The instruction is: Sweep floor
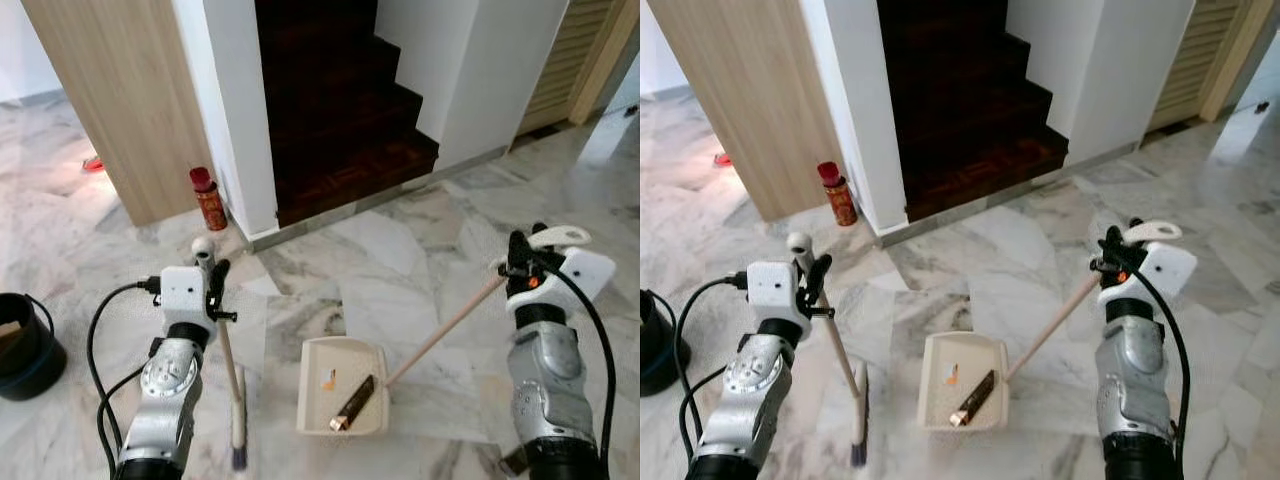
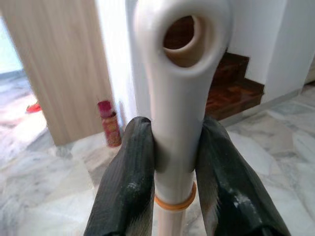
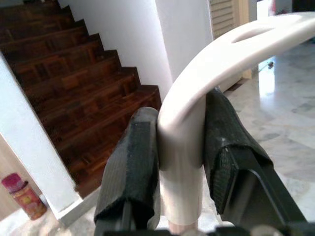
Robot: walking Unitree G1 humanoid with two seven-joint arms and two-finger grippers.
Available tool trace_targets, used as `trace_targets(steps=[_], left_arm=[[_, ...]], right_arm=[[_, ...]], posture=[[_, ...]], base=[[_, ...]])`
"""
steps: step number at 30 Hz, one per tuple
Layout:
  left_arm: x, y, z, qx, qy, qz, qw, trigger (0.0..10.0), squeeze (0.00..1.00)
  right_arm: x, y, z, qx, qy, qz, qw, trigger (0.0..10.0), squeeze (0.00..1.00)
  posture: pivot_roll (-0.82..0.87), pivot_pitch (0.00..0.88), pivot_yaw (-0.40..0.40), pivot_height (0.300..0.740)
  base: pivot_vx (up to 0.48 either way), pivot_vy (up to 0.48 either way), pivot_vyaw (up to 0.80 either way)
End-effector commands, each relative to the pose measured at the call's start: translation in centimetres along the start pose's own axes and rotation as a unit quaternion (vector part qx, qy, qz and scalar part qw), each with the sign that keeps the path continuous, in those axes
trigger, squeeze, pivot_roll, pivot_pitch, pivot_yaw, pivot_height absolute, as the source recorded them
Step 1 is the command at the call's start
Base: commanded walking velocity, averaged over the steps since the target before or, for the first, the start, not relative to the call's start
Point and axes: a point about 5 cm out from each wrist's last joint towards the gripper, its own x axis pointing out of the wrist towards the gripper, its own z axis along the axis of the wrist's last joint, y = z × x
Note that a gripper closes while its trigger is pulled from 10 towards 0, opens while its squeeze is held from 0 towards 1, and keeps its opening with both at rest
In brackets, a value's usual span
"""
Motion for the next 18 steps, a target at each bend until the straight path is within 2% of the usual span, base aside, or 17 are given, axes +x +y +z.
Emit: trace_targets(steps=[1, 18], left_arm=[[0.27, 0.43, 1.09, 0.006, -0.021, 0.004, 1.000, 10.0, 0.00], [0.23, 0.42, 1.14, 0.004, -0.020, 0.006, 1.000, 10.0, 0.00]], right_arm=[[0.60, 0.99, 1.24, 0.006, -0.028, 0.015, 0.999, 10.0, 0.00], [0.61, 1.04, 1.36, 0.003, -0.030, 0.017, 0.999, 10.0, 0.00]], posture=[[0.01, 0.000, 0.001, 0.740], [0.01, 0.000, 0.004, 0.740]], base=[[0.000, 0.259, 0.00], [0.000, 0.268, 0.00]])
